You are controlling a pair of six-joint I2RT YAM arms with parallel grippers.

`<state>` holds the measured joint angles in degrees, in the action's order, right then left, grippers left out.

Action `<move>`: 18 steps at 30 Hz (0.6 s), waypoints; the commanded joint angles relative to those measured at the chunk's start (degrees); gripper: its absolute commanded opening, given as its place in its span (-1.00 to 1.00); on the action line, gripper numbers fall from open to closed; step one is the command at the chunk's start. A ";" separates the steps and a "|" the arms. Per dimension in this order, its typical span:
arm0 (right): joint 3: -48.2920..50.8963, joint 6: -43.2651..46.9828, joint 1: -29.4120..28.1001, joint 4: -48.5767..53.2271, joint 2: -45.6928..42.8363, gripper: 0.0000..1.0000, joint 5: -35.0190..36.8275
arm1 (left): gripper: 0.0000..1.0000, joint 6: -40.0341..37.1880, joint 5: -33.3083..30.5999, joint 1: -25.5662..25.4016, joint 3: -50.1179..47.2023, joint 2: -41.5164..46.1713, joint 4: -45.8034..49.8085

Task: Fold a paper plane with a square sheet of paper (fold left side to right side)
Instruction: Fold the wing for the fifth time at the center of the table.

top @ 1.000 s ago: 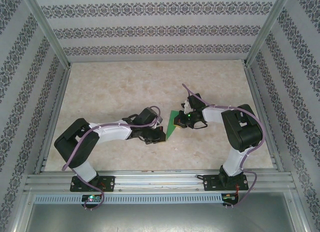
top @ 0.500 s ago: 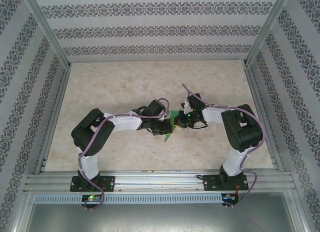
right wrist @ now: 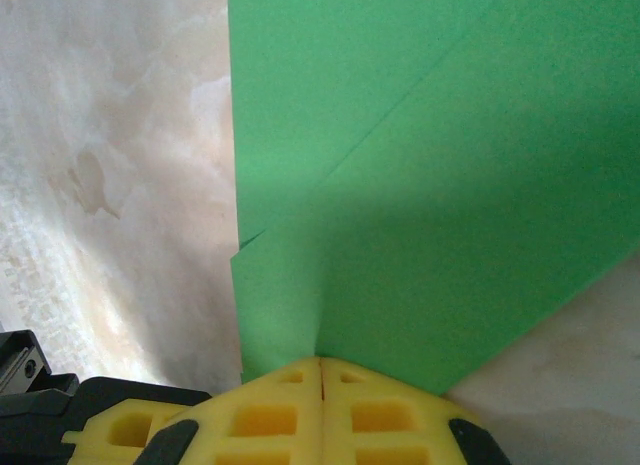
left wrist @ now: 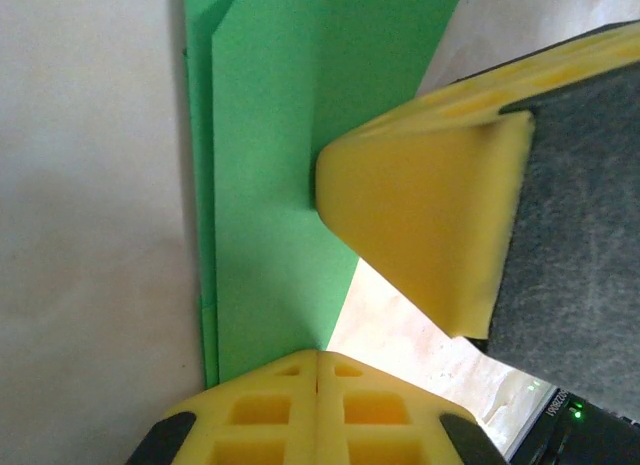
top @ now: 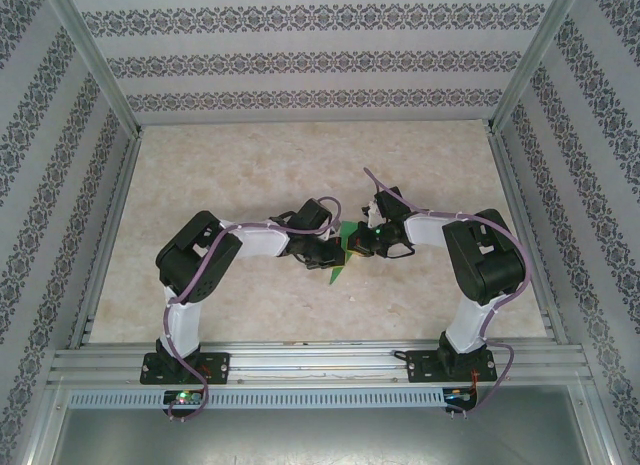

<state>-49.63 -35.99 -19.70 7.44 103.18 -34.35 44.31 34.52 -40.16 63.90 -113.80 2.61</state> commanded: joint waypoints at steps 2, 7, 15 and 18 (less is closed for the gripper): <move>1.64 1.09 -0.03 8.33 3.56 -1.00 10.79 | -1.00 -1.62 -1.12 -1.47 -4.34 0.15 3.57; 0.98 1.62 0.10 9.23 3.81 -1.00 11.53 | -1.00 -1.79 -1.29 -3.20 -7.08 2.34 4.67; 0.93 2.08 0.80 9.78 3.68 -1.00 12.02 | -1.00 -3.98 -4.46 -5.01 -7.99 6.17 11.33; 0.85 2.32 1.03 9.79 3.78 -1.00 11.94 | -1.00 -3.97 -4.33 -5.01 -8.92 7.04 11.86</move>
<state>-50.63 -35.35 -19.75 10.07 103.28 -33.91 42.00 29.74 -43.94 57.47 -107.55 4.36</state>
